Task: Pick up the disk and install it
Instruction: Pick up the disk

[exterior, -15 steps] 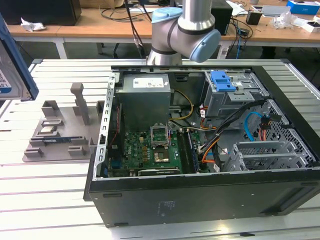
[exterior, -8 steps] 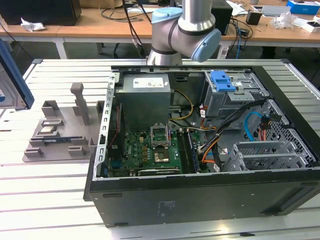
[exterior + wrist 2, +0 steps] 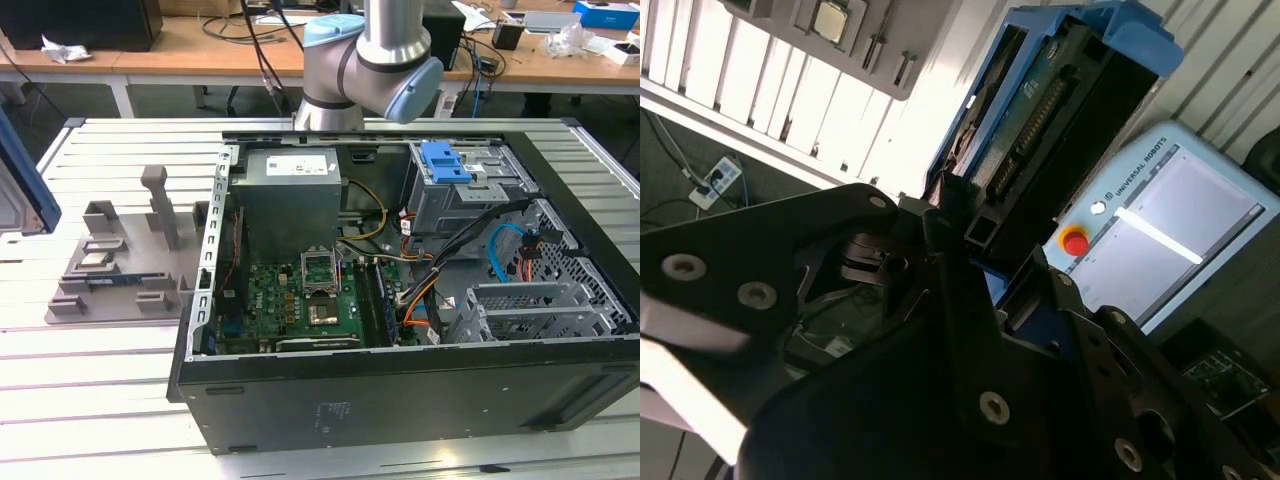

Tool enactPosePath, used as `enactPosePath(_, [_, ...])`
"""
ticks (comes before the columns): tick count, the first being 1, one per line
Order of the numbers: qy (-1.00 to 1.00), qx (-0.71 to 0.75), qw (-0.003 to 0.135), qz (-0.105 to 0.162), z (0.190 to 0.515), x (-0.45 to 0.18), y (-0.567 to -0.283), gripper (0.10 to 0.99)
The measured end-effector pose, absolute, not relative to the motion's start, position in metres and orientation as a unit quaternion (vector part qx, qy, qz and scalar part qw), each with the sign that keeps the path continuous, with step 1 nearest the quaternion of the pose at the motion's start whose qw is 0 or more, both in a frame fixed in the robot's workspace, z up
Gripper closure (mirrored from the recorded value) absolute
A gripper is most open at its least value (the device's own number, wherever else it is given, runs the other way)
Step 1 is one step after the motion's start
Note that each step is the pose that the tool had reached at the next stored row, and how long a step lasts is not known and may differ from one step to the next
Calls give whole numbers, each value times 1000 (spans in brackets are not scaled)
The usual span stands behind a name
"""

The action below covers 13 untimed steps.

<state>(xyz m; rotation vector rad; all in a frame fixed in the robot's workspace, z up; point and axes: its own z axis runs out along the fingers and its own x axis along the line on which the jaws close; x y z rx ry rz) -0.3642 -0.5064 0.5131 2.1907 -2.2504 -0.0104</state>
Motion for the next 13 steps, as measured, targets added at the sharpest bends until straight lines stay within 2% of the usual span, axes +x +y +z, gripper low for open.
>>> enactPosePath(13, [-717, 697, 0, -3, 513, -364, -542, 722])
